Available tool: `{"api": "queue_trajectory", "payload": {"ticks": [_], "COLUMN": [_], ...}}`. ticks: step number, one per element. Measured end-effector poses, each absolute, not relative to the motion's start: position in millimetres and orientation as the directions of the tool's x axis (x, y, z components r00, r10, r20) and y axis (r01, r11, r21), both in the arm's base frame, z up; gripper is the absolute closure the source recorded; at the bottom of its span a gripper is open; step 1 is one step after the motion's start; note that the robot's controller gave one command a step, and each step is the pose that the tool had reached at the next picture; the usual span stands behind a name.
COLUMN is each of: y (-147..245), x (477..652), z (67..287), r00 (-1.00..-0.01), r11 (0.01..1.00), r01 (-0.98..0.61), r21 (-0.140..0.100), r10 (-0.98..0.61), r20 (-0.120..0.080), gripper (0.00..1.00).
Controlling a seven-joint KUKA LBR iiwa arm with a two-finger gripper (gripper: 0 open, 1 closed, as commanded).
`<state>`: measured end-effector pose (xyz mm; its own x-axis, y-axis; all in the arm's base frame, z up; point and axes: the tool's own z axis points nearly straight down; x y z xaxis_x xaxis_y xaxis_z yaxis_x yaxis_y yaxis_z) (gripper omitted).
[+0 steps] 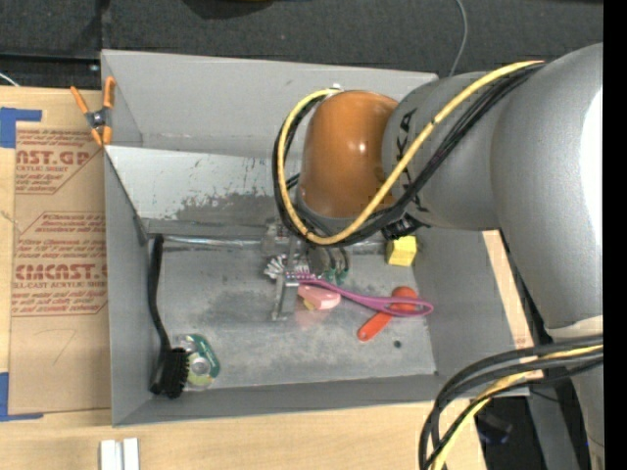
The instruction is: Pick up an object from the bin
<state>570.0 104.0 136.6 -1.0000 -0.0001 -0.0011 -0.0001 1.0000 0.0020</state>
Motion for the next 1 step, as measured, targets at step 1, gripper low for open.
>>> {"api": "queue_trajectory", "payload": {"ticks": [1], "y": [104.0], "x": [570.0], "z": [136.6], "r00": [-1.0], "r11": [1.0], "r01": [0.0], "r21": [0.002], "r10": [0.0], "r20": [-0.001], "gripper": [0.0]}}
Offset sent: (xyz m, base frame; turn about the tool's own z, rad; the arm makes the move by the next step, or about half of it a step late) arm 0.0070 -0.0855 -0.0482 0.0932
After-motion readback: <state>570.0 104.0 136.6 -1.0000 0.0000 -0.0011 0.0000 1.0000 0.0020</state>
